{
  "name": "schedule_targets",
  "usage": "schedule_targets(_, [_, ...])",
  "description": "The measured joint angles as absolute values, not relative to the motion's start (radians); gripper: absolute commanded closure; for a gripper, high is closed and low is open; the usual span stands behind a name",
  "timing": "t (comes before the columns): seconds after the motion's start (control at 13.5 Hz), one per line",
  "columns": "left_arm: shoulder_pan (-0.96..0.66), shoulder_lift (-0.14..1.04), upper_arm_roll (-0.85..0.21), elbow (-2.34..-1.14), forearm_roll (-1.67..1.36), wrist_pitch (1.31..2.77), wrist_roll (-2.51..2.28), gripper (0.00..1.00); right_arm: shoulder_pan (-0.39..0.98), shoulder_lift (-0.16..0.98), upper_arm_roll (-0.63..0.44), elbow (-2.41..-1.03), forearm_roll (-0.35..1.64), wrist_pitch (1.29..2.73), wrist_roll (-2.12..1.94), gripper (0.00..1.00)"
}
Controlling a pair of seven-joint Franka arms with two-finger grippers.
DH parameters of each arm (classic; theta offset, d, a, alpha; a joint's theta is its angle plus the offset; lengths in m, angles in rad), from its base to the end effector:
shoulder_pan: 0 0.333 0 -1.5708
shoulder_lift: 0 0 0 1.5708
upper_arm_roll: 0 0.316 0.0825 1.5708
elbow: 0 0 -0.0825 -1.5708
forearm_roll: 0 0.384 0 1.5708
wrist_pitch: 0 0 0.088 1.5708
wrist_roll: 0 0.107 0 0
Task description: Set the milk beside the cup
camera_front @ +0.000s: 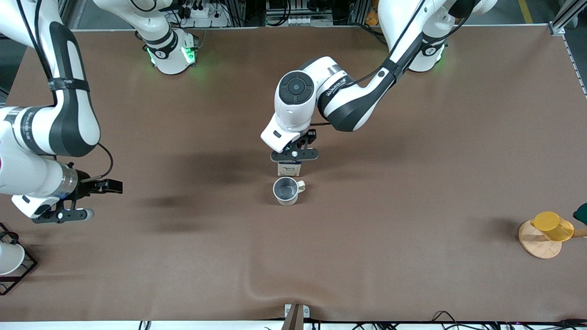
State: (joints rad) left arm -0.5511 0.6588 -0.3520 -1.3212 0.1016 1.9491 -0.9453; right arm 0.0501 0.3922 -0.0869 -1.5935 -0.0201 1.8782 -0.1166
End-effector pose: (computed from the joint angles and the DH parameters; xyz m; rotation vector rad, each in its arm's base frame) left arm 0.4996 -0.5295 0.3658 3.0593 0.1134 -0.1374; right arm 0.6573 -0.0192 0.3993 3.0897 0.1418 -0.1700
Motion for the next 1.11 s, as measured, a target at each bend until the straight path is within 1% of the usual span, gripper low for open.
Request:
schedule_targets(0.22, [-0.551, 0.668, -0.351, -1.321, 0.102, 1.949, -0.945, 0.39, 0.022, 0.333, -0.089, -1.608, -0.024, 1.865, -0.130, 0.00])
schedule_targets(0.3, [-0.551, 0.672, -0.351, -1.321, 0.102, 1.949, -0.945, 0.36, 0.020, 0.304, -0.089, -1.608, -0.024, 1.855, -0.130, 0.00])
schedule_targets(0.44, [-0.551, 0.679, -0.351, -1.320, 0.102, 1.953, -0.945, 0.23, 0.021, 0.249, -0.082, -1.606, -0.024, 1.810, -0.130, 0.00])
schedule_targets(0.59, [-0.551, 0.685, -0.350, -1.320, 0.102, 1.956, -0.944, 0.00, 0.021, 0.198, -0.080, -1.593, -0.024, 1.739, -0.130, 0.00])
schedule_targets(0.89, [-0.548, 0.687, -0.350, -1.314, 0.102, 1.959, -0.896, 0.00, 0.017, 0.091, -0.085, -1.579, -0.024, 1.650, -0.130, 0.00])
schedule_targets(1.11, [-0.546, 0.682, -0.350, -1.296, 0.101, 1.959, -0.891, 0.00, 0.014, 0.042, -0.093, -1.579, -0.018, 1.578, -0.128, 0.00])
